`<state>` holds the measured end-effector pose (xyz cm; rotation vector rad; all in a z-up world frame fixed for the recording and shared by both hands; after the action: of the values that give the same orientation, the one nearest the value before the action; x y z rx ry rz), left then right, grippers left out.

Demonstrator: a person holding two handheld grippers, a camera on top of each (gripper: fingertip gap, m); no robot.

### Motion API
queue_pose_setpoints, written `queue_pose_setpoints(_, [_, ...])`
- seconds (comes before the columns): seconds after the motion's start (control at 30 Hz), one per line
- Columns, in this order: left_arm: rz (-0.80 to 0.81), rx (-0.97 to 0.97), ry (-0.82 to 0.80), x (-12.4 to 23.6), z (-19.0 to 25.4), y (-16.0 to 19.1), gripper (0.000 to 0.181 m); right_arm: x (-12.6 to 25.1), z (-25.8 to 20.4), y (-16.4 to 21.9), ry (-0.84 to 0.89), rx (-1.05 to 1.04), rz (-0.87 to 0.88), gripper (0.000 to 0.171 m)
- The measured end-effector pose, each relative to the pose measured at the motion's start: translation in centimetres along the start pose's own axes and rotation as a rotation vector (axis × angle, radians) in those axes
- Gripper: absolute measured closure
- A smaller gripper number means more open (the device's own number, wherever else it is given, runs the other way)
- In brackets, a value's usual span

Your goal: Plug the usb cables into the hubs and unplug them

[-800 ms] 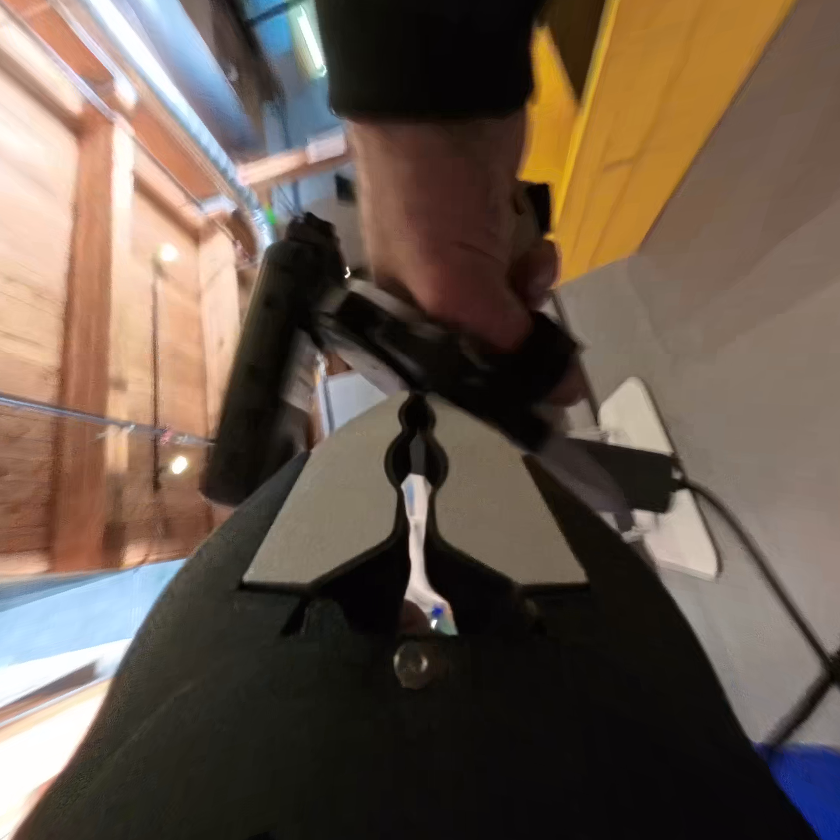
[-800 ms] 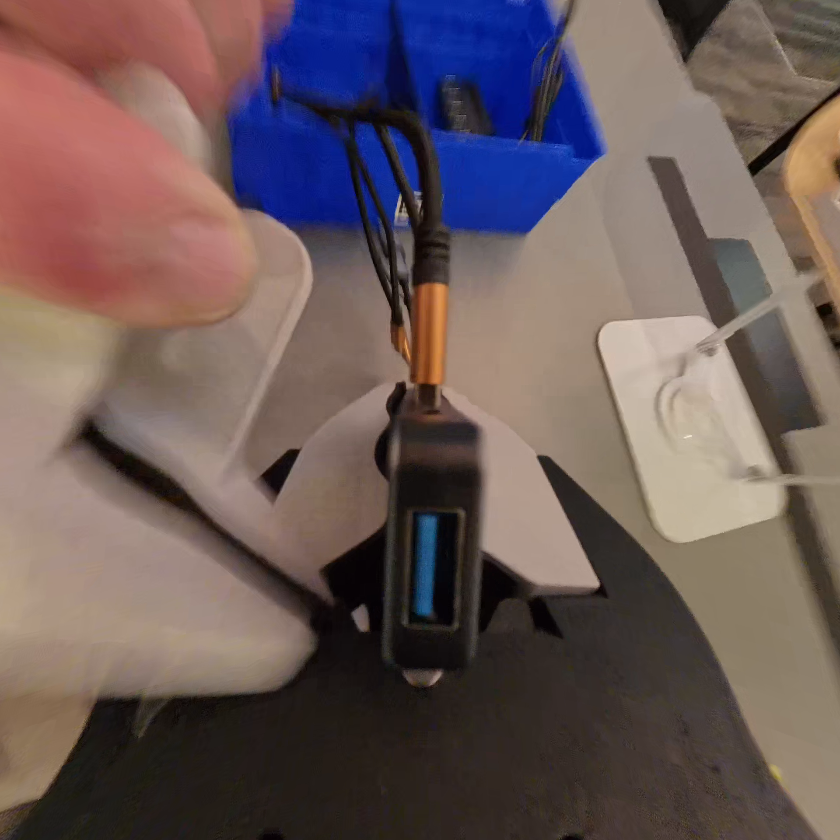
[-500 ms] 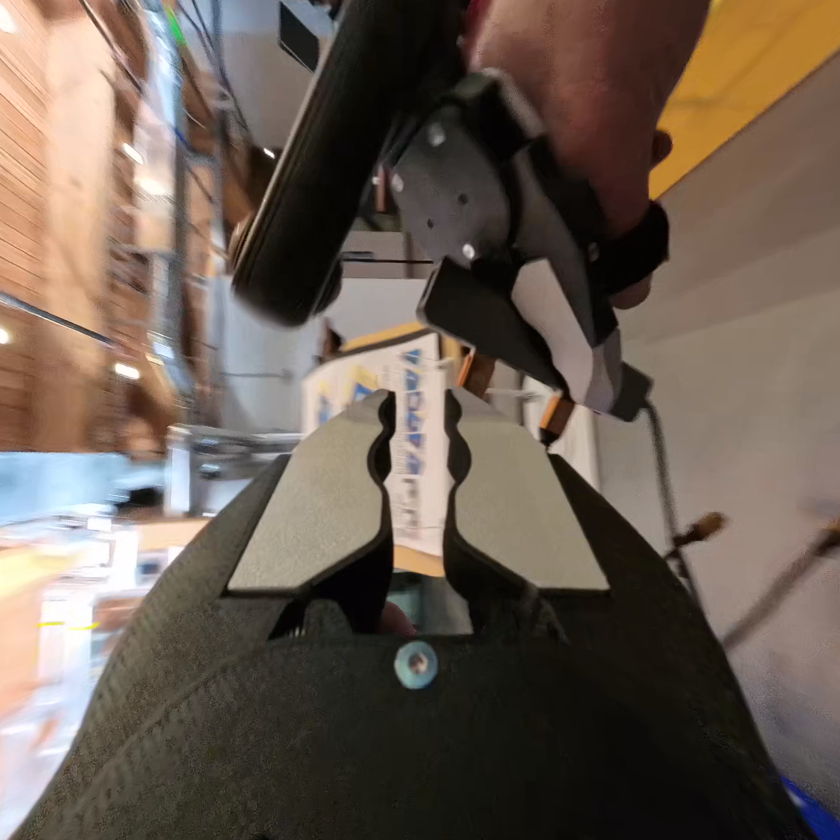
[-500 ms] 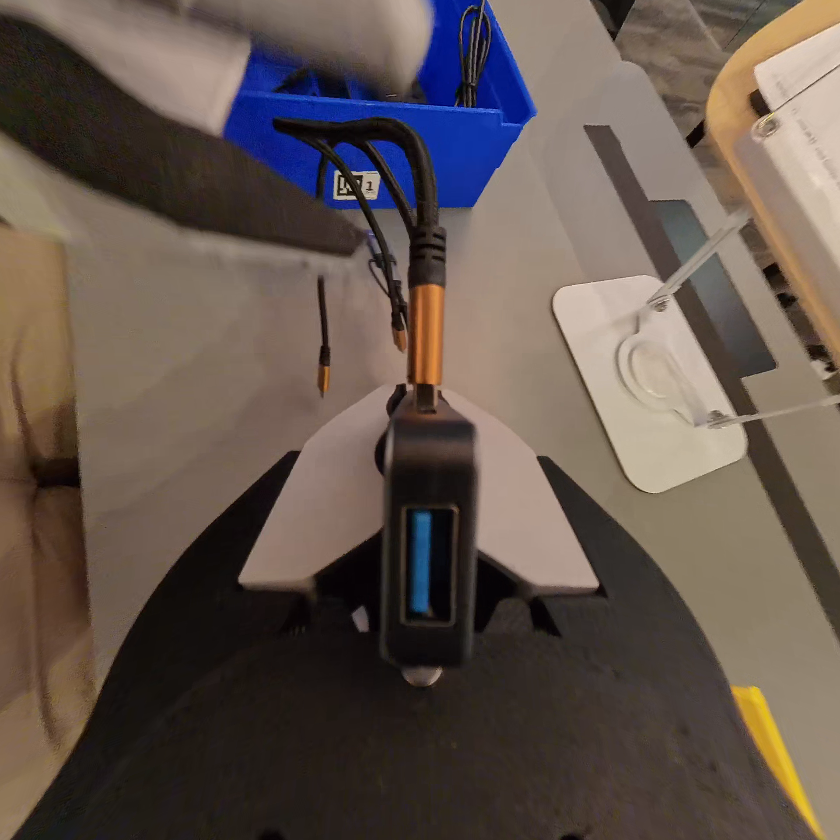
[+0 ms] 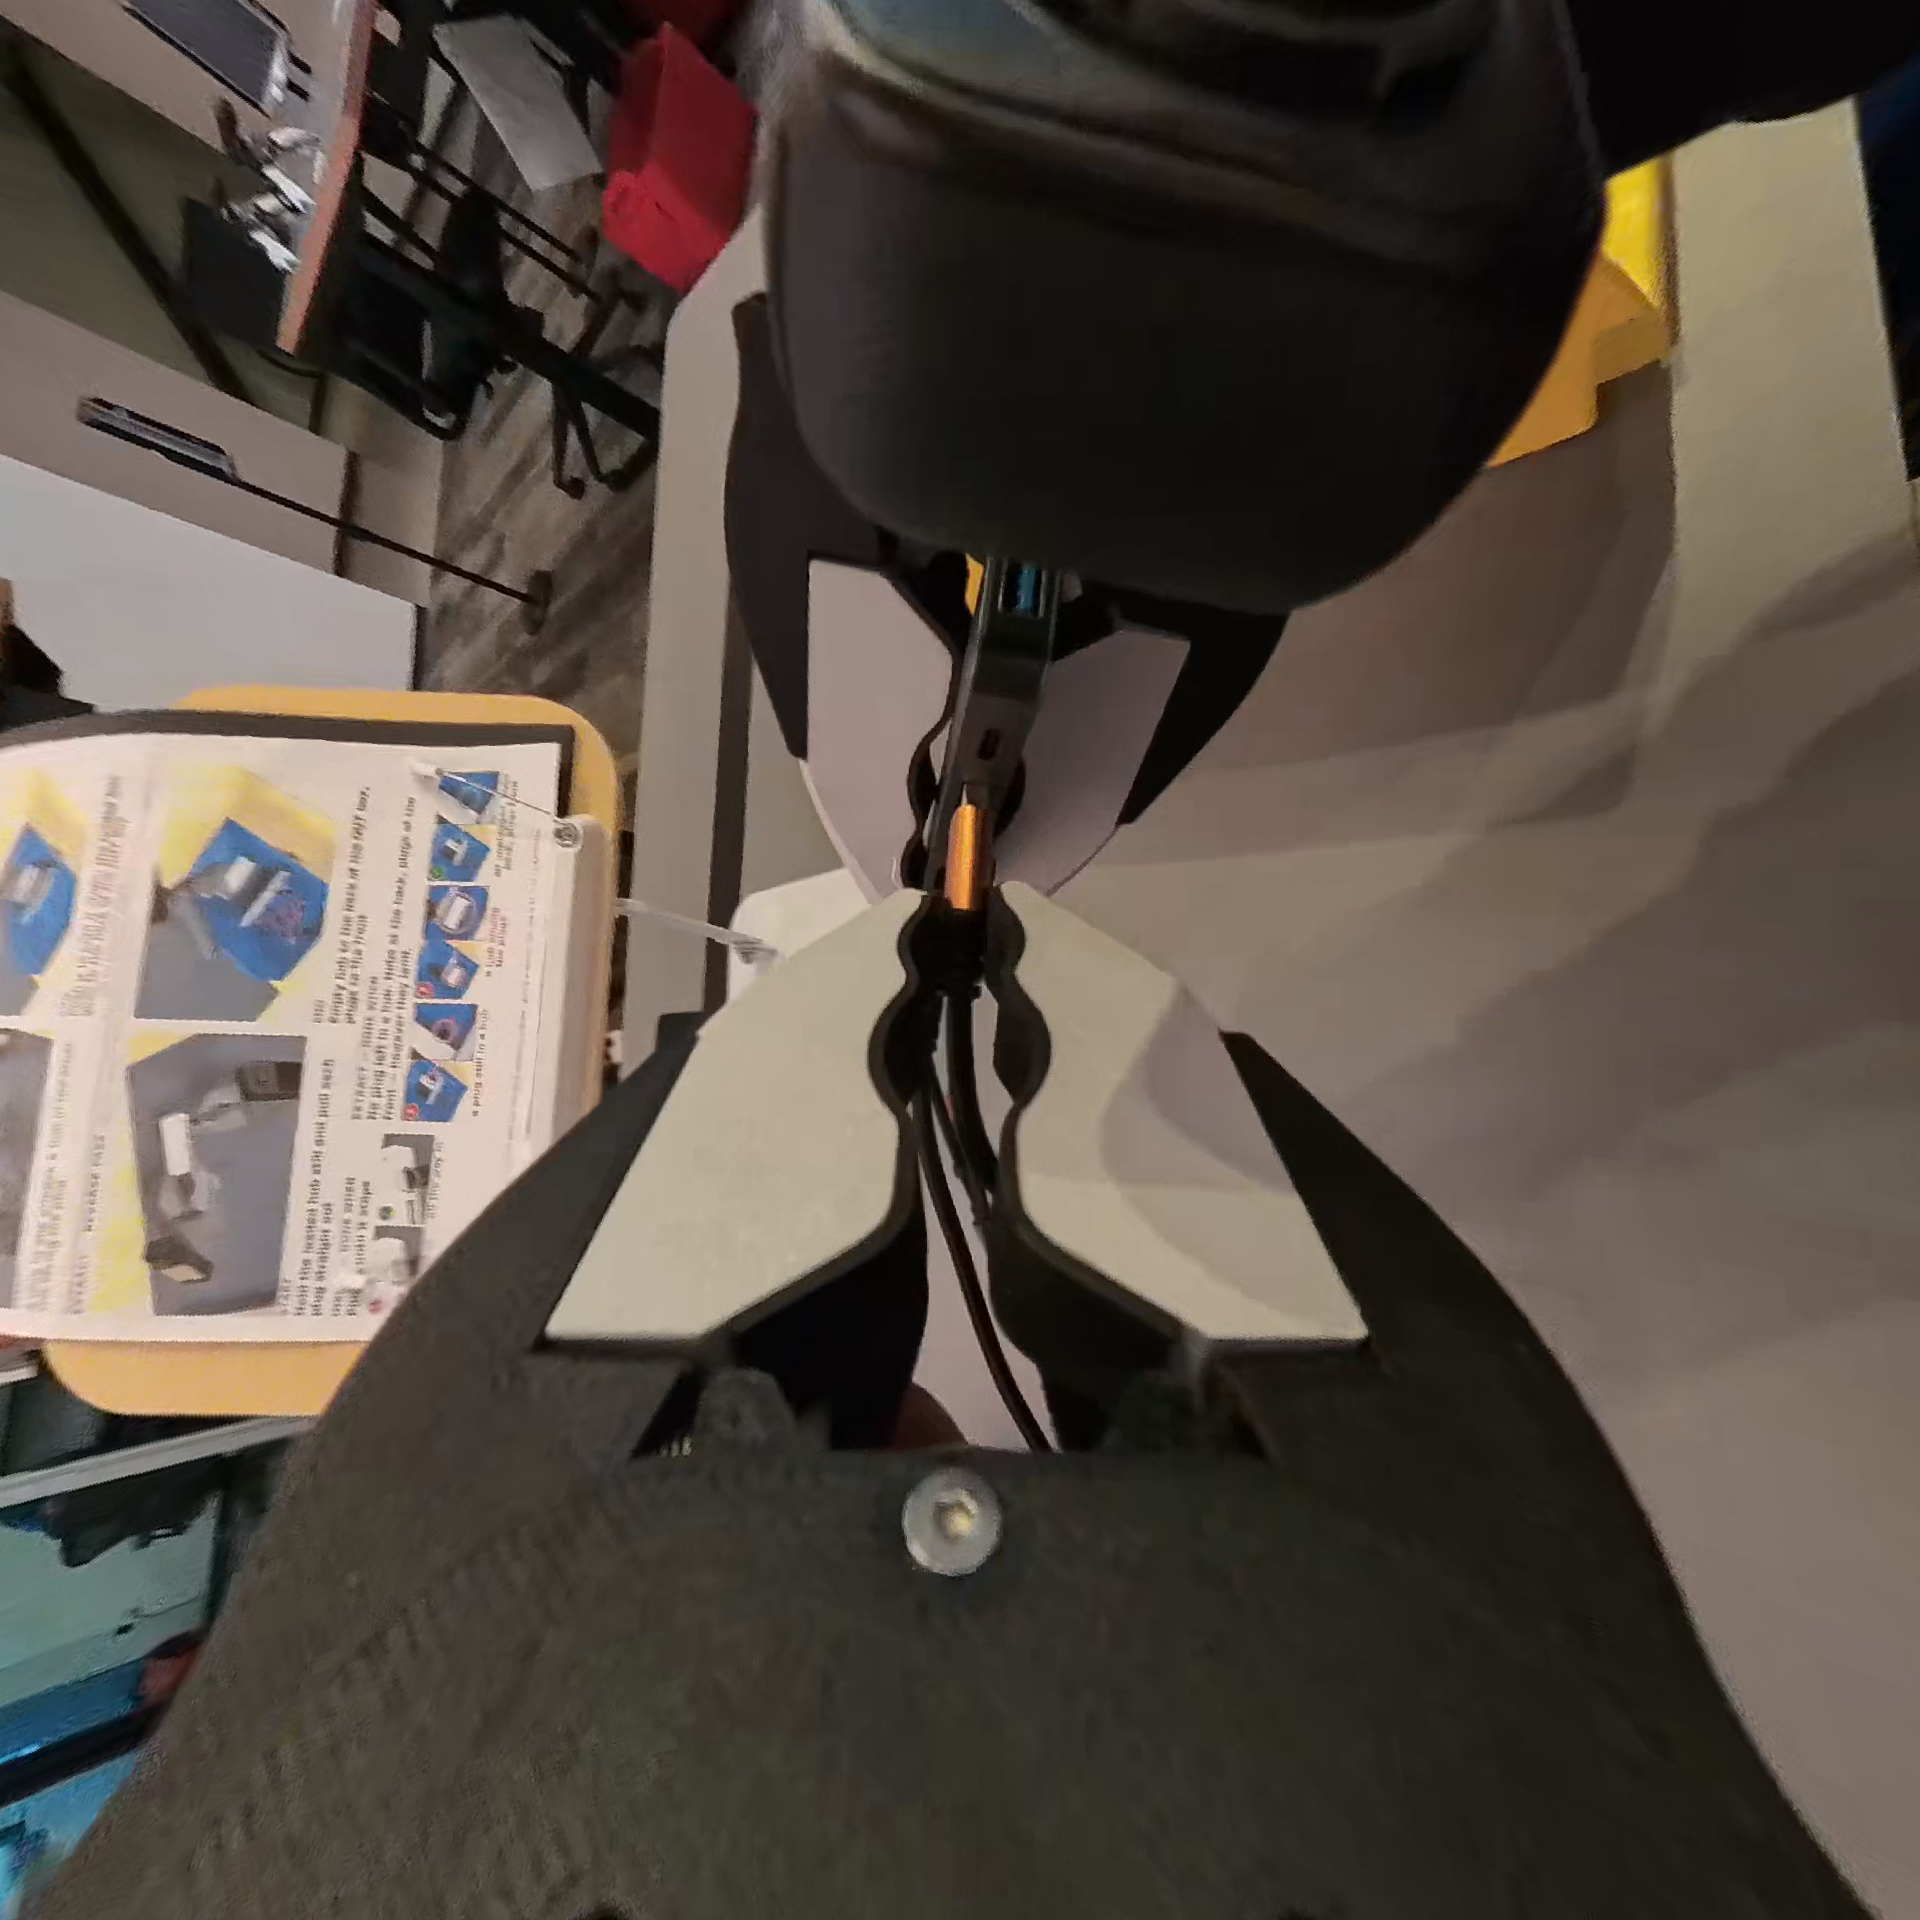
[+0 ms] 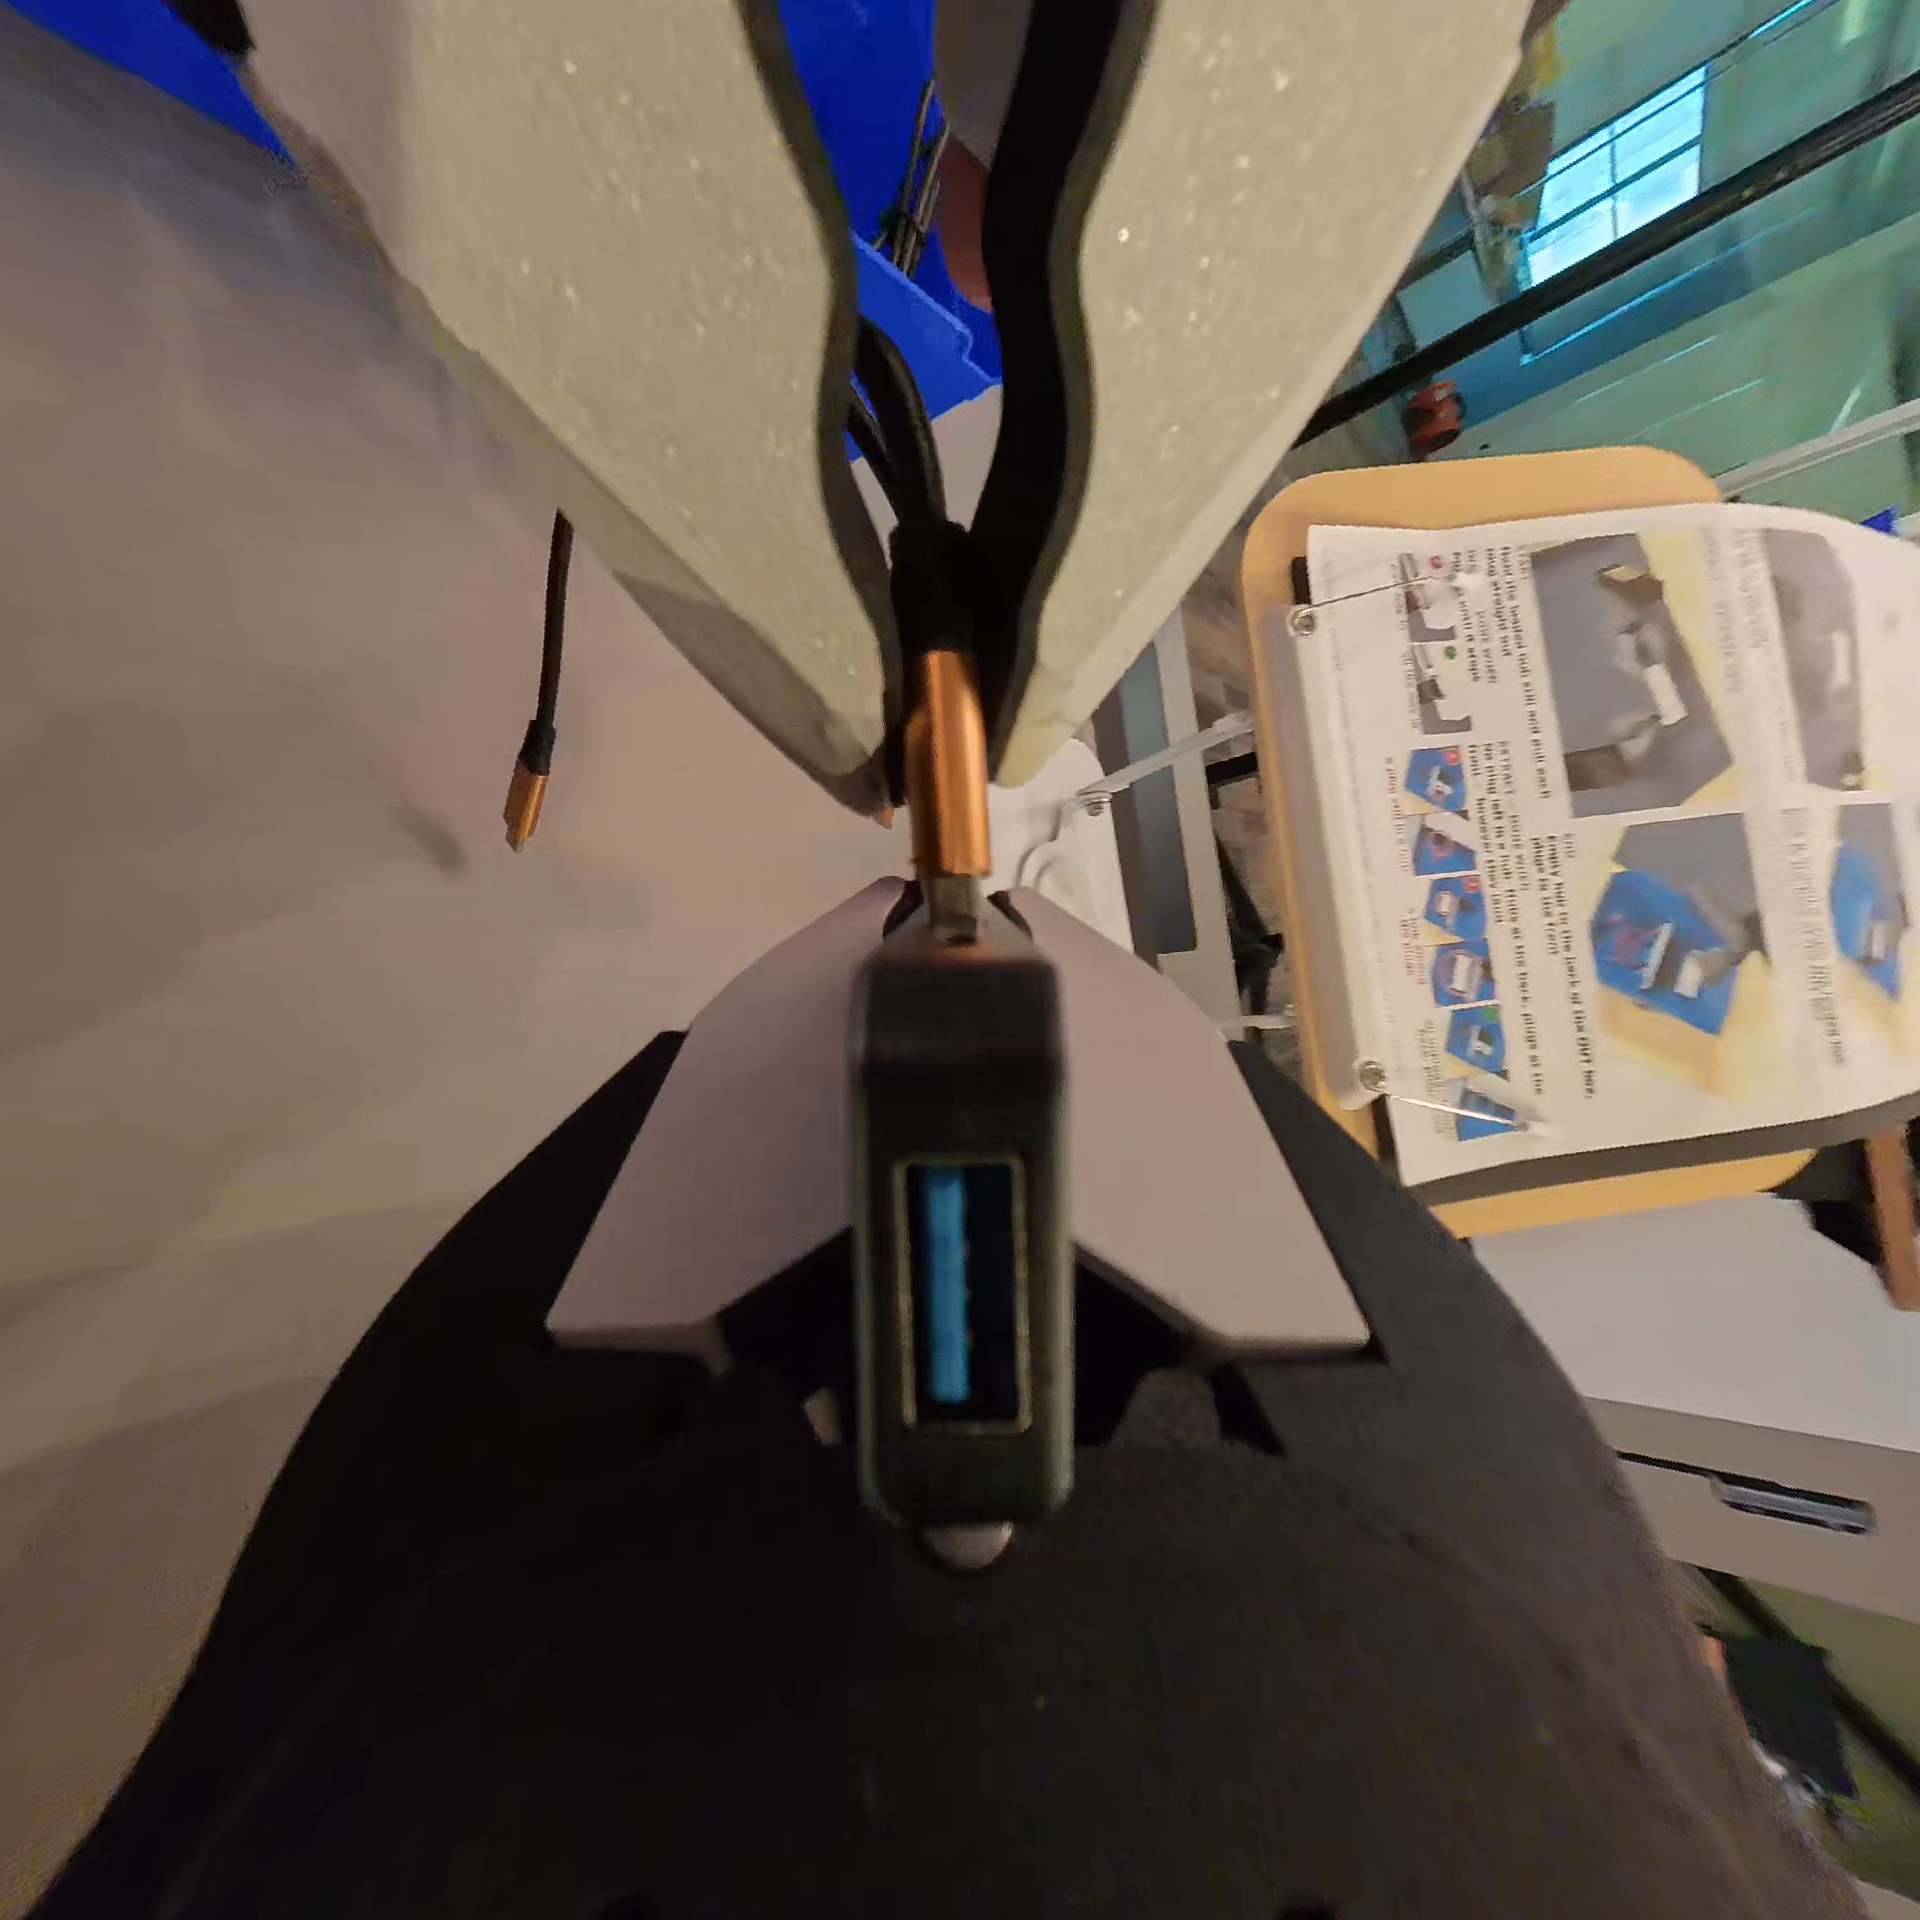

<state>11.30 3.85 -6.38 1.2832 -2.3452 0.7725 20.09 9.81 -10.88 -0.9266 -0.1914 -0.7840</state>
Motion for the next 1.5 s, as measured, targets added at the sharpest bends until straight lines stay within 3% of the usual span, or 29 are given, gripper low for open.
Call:
queue_pose_setpoints(0.2, [-0.013, -0.125, -0.088, 0.7, 0.2, -0.8, 0.174, 0.9, 0.1, -0.8, 0.075, 0.11, -0.026, 0.159])
queue_pose_setpoints(0.5, [-0.06, -0.163, -0.152, 0.1, 0.8, -0.2, 0.174, 0.0, 0.0, -0.6, 0.077, 0.072, -0.043, 0.159])
queue_pose_setpoints(0.67, [-0.034, -0.185, -0.229, 0.3, 1.5, 0.5, 0.174, 1.0, 0.3, -0.4, 0.019, 0.037, 0.007, 0.143])
queue_pose_setpoints(0.77, [0.002, -0.212, -0.218, 0.5, 1.5, 0.8, 0.174, 2.0, 0.4, -0.7, -0.011, 0.048, 0.04, 0.143])
queue_pose_setpoints(0.9, [0.091, -0.193, -0.213, 0.9, 1.1, 0.5, 0.174, 2.2, -0.3, -1.7, -0.007, 0.119, 0.046, 0.16])
queue_pose_setpoints(1.0, [0.092, -0.115, -0.212, 0.9, 0.7, 0.8, 0.173, 2.4, 0.1, -1.8, 0.011, 0.083, 0.032, 0.16])
queue_pose_setpoints(1.07, [0.075, -0.072, -0.279, 1.5, 0.0, 0.9, 0.155, 3.0, 1.1, -1.6, 0.031, 0.047, -0.001, 0.161])
queue_pose_setpoints(1.2, [0.069, 0.058, -0.387, 3.7, -1.2, 2.1, 0.132, 6.6, 5.9, -0.4, 0.258, -0.103, -0.031, 0.161])
queue_pose_setpoints(1.33, [0.028, 0.149, -0.433, 4.6, -0.4, 4.2, 0.146, 11.4, 10.6, 2.0, 0.571, -0.217, -0.165, 0.16])
queue_pose_setpoints(1.5, [-0.003, 0.219, -0.412, 4.2, 1.5, 5.9, 0.148, 14.0, 12.4, 7.3, 0.723, -0.257, -0.46, 0.16])
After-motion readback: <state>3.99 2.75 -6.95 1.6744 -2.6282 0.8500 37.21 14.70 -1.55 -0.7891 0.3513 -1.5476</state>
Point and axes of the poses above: each gripper's, where its closed fingertips meet, x back along the fingers, y out of its underside, z = x × y across the jaws, the point moved 8 cm from there along x, back along the fingers, and after that the axes turned 15 degrees about -x, right-handed, at the moved point
